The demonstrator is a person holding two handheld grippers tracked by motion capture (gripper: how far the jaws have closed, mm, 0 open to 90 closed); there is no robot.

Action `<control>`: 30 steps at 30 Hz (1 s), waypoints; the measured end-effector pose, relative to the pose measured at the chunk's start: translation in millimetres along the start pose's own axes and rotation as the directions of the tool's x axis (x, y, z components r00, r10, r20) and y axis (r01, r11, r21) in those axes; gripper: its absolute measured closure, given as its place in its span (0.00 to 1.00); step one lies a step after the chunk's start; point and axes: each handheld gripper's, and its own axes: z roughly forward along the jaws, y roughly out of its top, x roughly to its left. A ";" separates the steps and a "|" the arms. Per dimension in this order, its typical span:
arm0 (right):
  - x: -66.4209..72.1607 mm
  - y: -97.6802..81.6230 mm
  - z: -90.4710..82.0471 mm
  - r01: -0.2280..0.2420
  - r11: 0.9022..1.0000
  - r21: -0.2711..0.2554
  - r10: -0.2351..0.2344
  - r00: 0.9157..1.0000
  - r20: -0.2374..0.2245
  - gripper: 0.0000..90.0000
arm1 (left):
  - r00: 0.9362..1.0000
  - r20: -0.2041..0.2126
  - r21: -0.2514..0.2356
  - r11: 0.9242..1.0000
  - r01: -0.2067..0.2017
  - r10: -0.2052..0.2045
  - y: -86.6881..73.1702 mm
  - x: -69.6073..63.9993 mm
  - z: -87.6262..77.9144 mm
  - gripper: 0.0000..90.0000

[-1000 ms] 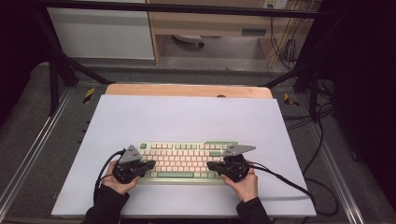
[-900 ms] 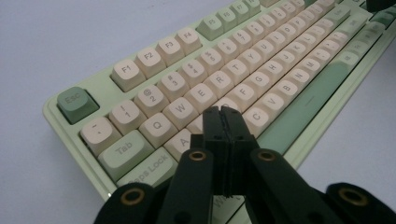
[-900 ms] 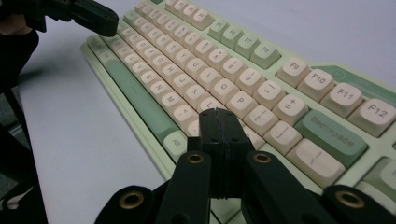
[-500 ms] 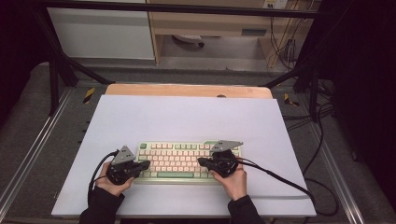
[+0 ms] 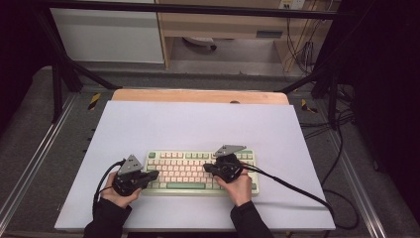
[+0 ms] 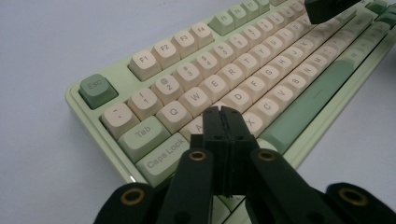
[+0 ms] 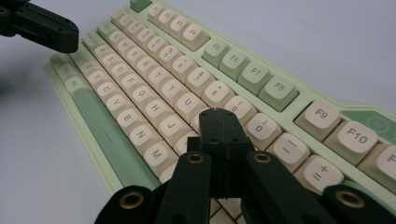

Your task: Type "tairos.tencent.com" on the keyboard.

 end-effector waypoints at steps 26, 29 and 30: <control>1.0 -0.3 -4.9 0.026 1.000 0.017 -0.026 1.000 0.014 1.00 | 1.000 -0.003 -0.001 1.000 0.003 -0.003 -0.5 1.0 0.2 0.99; 2.9 0.0 -12.1 0.037 0.999 0.016 -0.037 0.999 0.007 1.00 | 1.000 -0.002 -0.001 1.000 0.001 -0.001 -0.2 0.4 0.2 0.99; 3.3 -0.1 -14.0 0.039 0.999 0.013 -0.039 0.999 0.003 1.00 | 1.000 -0.003 -0.001 1.000 0.000 0.000 -0.1 0.4 0.1 0.99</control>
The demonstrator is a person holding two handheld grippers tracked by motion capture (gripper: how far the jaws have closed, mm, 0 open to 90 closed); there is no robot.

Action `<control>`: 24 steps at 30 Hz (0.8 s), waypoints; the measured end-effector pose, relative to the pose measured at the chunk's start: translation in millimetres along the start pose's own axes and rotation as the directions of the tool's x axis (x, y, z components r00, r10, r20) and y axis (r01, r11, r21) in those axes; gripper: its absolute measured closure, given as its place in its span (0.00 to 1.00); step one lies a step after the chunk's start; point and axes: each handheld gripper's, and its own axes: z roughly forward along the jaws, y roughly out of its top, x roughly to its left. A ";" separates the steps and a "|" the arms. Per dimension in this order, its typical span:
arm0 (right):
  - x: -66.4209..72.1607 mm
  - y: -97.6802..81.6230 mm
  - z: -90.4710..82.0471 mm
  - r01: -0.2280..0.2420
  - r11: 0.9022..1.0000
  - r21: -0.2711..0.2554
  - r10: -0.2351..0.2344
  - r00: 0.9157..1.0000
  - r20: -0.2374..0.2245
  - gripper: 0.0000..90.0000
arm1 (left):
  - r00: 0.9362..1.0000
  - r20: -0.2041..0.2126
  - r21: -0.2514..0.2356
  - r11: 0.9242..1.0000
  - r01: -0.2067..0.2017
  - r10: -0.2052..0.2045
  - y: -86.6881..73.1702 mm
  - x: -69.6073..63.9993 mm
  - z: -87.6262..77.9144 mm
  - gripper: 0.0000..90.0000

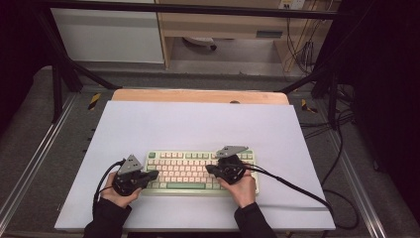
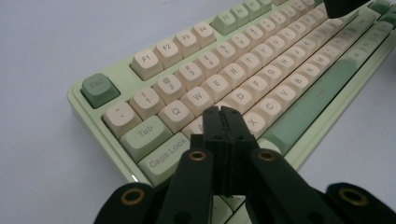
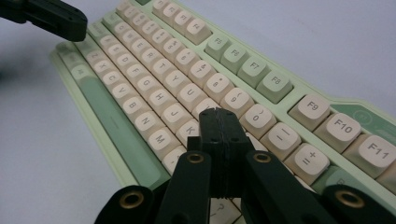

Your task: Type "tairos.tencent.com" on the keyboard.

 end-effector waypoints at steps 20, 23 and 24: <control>-9.4 -21.3 -33.1 -0.020 1.000 -0.016 0.019 0.999 -0.028 1.00 | 1.000 -0.007 0.001 1.000 -0.002 0.002 5.4 -0.5 -0.5 0.99; -10.5 -24.9 -37.3 -0.025 0.999 -0.020 0.025 0.999 -0.029 1.00 | 1.000 -0.008 0.006 1.000 -0.002 0.002 8.3 -0.9 0.2 0.99; -10.9 -26.0 -38.6 -0.025 1.000 -0.018 0.025 0.999 -0.032 1.00 | 1.000 -0.009 0.006 1.000 -0.001 0.001 9.3 -0.9 0.5 0.99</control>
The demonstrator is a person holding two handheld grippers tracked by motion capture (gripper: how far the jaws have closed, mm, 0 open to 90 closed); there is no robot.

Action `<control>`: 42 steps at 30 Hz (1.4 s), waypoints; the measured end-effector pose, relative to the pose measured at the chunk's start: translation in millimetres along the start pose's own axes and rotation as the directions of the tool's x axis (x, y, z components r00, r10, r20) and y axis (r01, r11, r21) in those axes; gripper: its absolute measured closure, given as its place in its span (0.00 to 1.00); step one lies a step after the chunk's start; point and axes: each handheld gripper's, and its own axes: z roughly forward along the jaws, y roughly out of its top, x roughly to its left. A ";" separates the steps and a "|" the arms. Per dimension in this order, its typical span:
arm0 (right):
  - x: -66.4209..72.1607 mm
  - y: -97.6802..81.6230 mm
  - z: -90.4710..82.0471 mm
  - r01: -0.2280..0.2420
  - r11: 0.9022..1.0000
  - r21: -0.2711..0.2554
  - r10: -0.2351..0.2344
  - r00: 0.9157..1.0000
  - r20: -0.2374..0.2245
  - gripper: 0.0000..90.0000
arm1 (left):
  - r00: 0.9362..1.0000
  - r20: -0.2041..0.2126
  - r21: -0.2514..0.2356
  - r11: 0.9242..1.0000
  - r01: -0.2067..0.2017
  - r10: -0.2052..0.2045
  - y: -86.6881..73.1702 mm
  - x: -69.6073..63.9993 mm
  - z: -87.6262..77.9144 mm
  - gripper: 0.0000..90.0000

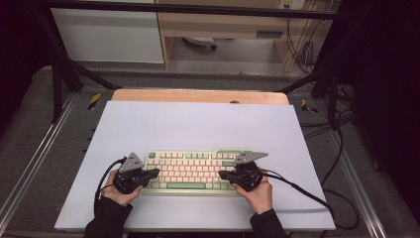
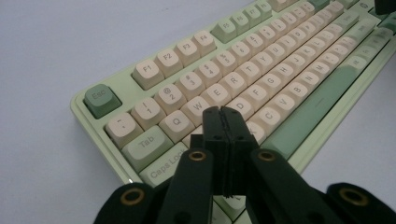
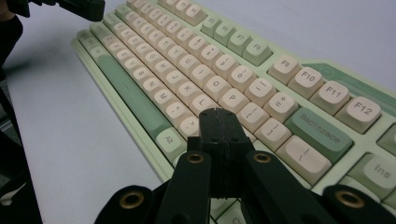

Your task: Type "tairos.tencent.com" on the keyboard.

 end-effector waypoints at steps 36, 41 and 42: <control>-4.5 -18.2 -8.2 -0.012 1.000 -0.003 0.012 1.000 -0.005 1.00 | 1.000 0.000 0.050 0.998 -0.026 0.026 5.9 -5.4 31.8 0.99; -4.6 -18.2 -7.8 -0.011 1.000 -0.002 0.011 1.000 -0.005 1.00 | 1.000 0.003 0.042 0.999 -0.028 0.028 6.0 -6.0 29.8 0.99; -4.4 -18.2 -7.9 -0.014 1.000 -0.001 0.014 1.000 -0.006 1.00 | 1.000 0.007 0.034 0.999 -0.026 0.025 6.3 -5.9 28.6 0.99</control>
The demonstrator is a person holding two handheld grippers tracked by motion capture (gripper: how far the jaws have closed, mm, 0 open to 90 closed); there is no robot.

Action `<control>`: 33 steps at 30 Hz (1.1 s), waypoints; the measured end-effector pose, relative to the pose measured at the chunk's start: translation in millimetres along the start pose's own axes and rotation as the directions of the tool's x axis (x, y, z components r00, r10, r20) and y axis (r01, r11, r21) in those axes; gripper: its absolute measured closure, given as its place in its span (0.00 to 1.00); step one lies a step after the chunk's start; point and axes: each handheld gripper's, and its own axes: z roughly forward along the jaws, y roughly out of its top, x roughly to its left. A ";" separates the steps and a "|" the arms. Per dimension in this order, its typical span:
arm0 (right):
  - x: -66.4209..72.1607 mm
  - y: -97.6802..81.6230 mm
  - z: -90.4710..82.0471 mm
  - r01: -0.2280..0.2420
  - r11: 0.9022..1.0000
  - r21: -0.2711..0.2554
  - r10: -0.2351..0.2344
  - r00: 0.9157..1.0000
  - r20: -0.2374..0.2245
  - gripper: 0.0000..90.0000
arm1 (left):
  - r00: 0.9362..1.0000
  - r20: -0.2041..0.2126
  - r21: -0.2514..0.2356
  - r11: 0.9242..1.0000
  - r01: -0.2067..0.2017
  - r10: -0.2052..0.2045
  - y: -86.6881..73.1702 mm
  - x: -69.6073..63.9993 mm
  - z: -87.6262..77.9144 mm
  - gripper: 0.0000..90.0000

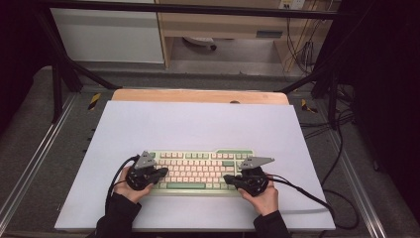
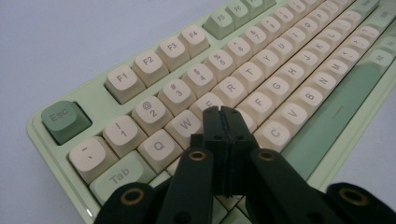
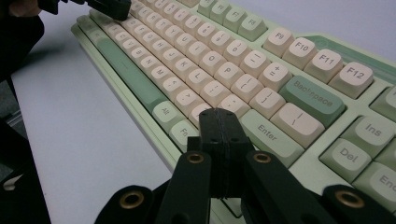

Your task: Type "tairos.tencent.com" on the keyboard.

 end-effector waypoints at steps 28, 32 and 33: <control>2.2 3.1 -2.0 -0.013 1.000 -0.018 0.013 1.000 -0.010 1.00 | 1.000 0.000 -0.026 1.000 0.017 -0.017 -4.9 5.7 -18.8 1.00; 2.9 4.3 -1.1 -0.011 1.000 -0.024 0.011 1.000 -0.009 1.00 | 1.000 0.003 -0.025 1.000 0.015 -0.015 -5.2 5.5 -19.7 1.00; 3.0 4.6 -0.9 -0.007 1.000 -0.020 0.007 1.000 -0.009 1.00 | 1.000 0.003 -0.025 1.000 0.015 -0.015 -5.3 5.3 -19.8 1.00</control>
